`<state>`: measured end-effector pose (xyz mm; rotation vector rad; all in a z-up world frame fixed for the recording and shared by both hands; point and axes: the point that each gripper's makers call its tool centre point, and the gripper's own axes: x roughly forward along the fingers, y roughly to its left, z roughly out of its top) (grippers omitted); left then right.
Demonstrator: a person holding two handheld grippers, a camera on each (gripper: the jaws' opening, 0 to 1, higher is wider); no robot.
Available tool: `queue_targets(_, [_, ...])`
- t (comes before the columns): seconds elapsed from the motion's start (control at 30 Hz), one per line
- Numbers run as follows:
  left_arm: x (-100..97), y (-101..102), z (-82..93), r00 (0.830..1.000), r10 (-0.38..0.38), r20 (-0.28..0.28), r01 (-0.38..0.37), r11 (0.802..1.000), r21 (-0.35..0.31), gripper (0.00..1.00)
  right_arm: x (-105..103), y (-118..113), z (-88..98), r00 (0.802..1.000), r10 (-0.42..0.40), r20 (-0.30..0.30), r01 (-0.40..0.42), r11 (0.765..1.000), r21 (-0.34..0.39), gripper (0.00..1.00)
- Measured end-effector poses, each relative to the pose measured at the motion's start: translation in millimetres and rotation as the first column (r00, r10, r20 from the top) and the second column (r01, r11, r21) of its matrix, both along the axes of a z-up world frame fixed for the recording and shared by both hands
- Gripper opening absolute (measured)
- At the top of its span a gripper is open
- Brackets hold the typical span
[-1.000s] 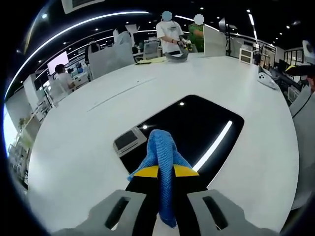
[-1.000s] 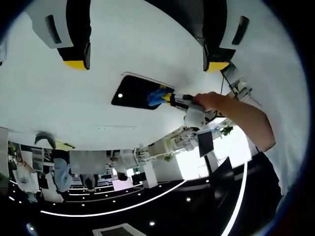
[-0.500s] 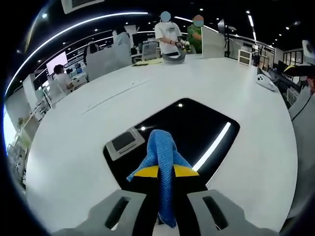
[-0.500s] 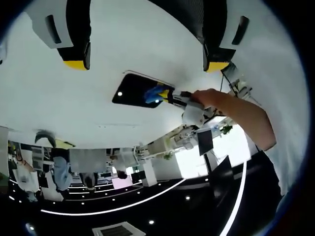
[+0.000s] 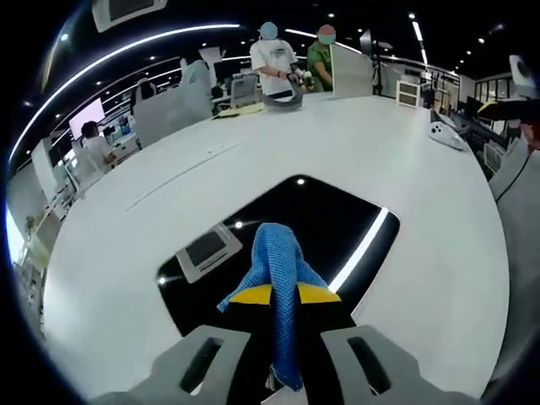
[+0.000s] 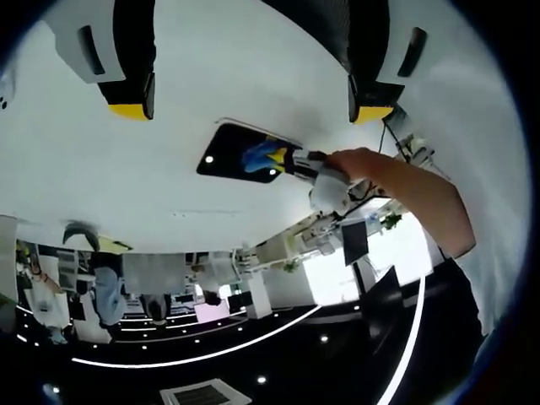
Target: Wipe the mirror surface with the cleaning cloth until all visible marks leave the cleaned area.
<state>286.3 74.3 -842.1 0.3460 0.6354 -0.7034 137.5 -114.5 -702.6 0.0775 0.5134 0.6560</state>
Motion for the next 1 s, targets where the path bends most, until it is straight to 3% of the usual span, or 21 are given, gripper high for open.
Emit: queue_targets(1.0, [-8.6, -50, -0.4, 0.994, -0.108, -0.002, 0.108, 0.994, -0.012, 0.06, -5, -8, 2.3, 0.999, -0.035, 0.005, 0.035, 0.999, -0.003, 0.95])
